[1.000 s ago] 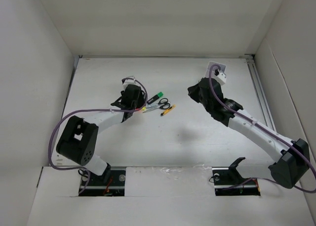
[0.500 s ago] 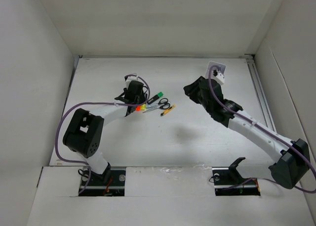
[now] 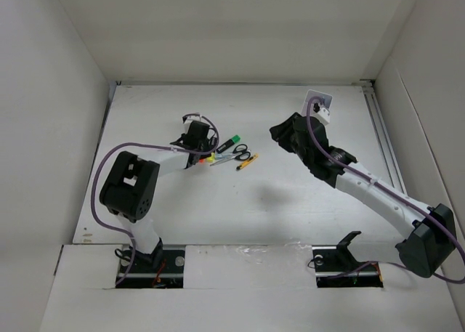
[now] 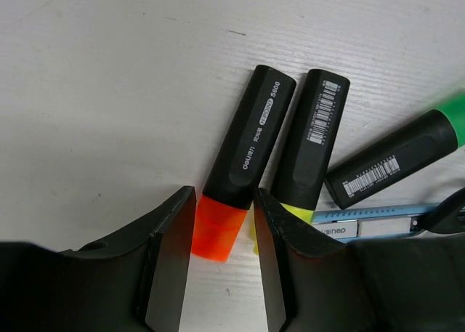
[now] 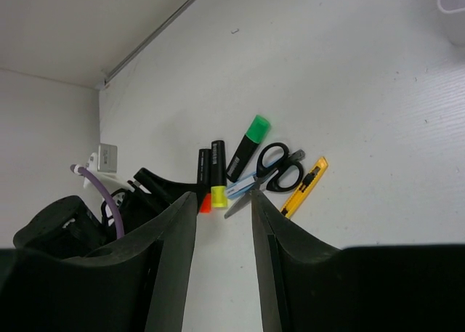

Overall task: Sort the stationery into containers
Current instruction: Pick up the pen from the center of the board, then place the pen in the storage box, then pick up the pen from the center of the board, then place the pen in the storage box.

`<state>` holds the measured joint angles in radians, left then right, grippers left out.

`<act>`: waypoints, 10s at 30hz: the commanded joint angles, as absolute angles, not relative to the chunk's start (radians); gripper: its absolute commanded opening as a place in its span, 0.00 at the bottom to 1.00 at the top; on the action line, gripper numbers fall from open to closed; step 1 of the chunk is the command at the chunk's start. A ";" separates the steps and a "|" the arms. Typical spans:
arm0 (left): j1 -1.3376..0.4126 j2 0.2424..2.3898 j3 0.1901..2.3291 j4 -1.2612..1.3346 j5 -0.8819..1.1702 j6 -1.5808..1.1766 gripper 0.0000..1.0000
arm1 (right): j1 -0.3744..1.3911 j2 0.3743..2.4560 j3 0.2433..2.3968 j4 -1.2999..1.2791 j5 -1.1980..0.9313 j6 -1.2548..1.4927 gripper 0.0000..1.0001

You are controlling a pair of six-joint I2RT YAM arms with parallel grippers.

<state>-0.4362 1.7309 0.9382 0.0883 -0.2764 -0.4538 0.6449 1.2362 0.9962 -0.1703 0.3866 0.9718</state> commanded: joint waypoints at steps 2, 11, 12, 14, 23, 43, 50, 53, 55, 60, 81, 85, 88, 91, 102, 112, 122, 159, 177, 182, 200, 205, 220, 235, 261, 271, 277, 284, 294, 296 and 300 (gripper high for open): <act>-0.428 1.735 0.977 0.095 -0.272 -0.431 0.34 | 0.655 1.230 0.994 -0.120 0.373 0.957 0.42; -0.419 1.785 1.006 0.086 -0.281 -0.422 0.40 | 0.655 1.230 0.994 -0.120 0.373 0.957 0.42; -0.419 1.786 1.006 0.086 -0.281 -0.422 0.40 | 0.655 1.230 0.994 -0.120 0.373 0.957 0.42; -0.419 1.786 1.006 0.086 -0.281 -0.422 0.27 | 0.655 1.230 0.994 -0.120 0.373 0.957 0.42; -0.410 1.660 0.974 0.095 -0.310 -0.431 0.04 | 0.655 1.230 0.994 -0.120 0.373 0.957 0.42; -0.492 1.347 0.732 0.474 0.326 -0.483 0.00 | 0.529 1.209 0.966 -0.023 -0.067 0.930 0.64; -0.587 1.365 0.741 0.525 0.357 -0.425 0.00 | 0.538 1.342 1.022 -0.023 -0.127 0.939 0.64; -0.600 1.387 0.741 0.546 0.377 -0.425 0.00 | 0.538 1.380 1.032 -0.023 -0.127 0.950 0.64; -0.600 1.387 0.741 0.546 0.391 -0.425 0.00 | 0.538 1.390 1.042 -0.023 -0.127 0.950 0.64; -0.600 1.396 0.732 0.566 0.425 -0.416 0.00 | 0.548 1.419 1.042 -0.023 -0.127 0.959 0.59; -0.600 1.355 0.723 0.584 0.385 -0.407 0.53 | 0.549 1.454 1.060 -0.023 -0.078 0.996 0.01; -0.600 1.304 0.723 0.574 0.319 -0.407 0.61 | 0.482 1.430 1.069 -0.023 -0.009 0.996 0.01; -0.600 1.281 0.723 0.536 0.263 -0.397 0.68 | 0.402 1.396 1.069 -0.023 0.034 1.005 0.00; -0.600 1.281 0.723 0.497 0.204 -0.397 0.76 | 0.322 1.367 1.069 -0.023 0.159 1.005 0.00; -0.557 1.260 0.690 0.379 -0.105 -0.396 0.76 | 0.147 1.466 1.153 -0.046 0.707 1.025 0.00; -0.557 1.197 0.669 0.377 -0.012 -0.417 0.76 | 0.179 1.733 1.407 -0.164 0.926 1.003 0.00; -0.557 1.206 0.678 0.348 -0.021 -0.426 0.76 | 0.230 1.787 1.379 -0.152 0.988 1.003 0.00; -0.477 1.555 0.847 0.169 -0.196 -0.397 0.54 | 0.469 1.325 1.043 -0.143 0.684 1.051 0.00; -0.477 1.692 0.942 0.155 -0.207 -0.376 0.41 | 0.515 1.387 1.054 -0.124 0.598 1.022 0.29; -0.477 1.715 0.951 0.137 -0.216 -0.376 0.40 | 0.515 1.396 1.054 -0.115 0.589 1.012 0.29; -0.477 1.757 0.970 0.107 -0.227 -0.376 0.16 | 0.515 1.387 1.045 -0.115 0.535 0.994 0.36; -0.477 1.680 0.933 0.118 -0.236 -0.385 0.10 | 0.515 1.387 1.066 -0.115 0.467 0.985 0.41; -0.477 1.359 0.732 0.383 0.242 -0.373 0.08 | 0.557 1.529 1.198 0.009 -0.160 0.950 0.55; -0.511 1.301 0.699 0.459 0.393 -0.365 0.08 | 0.577 1.712 1.312 -0.021 -0.153 0.959 0.52; -0.511 1.244 0.660 0.499 0.365 -0.383 0.75 | 0.509 1.680 1.293 -0.058 -0.057 0.959 0.01; -0.511 1.267 0.673 0.427 0.226 -0.383 0.74 | 0.267 1.520 1.221 -0.106 0.467 0.969 0.01; -0.511 1.341 0.716 0.385 0.180 -0.393 0.73 | 0.198 1.538 1.221 -0.106 0.754 0.979 0.03; -0.511 1.384 0.750 0.309 0.065 -0.393 0.73 | 0.178 1.710 1.351 -0.159 0.876 0.988 0.03; -0.511 1.402 0.769 0.290 0.051 -0.393 0.73 | 0.178 1.790 1.425 -0.169 0.928 0.997 0.02; -0.511 1.402 0.769 0.290 0.051 -0.393 0.73 | 0.178 1.801 1.425 -0.169 0.951 1.006 0.02; -0.511 1.413 0.778 0.290 0.032 -0.393 0.73 | 0.178 1.825 1.436 -0.169 0.989 1.006 0.02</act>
<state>-0.5091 1.4067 0.7307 0.2836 0.0513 -0.3904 0.1829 1.7973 1.3849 -0.1734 0.9188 0.9958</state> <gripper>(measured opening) 0.730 0.220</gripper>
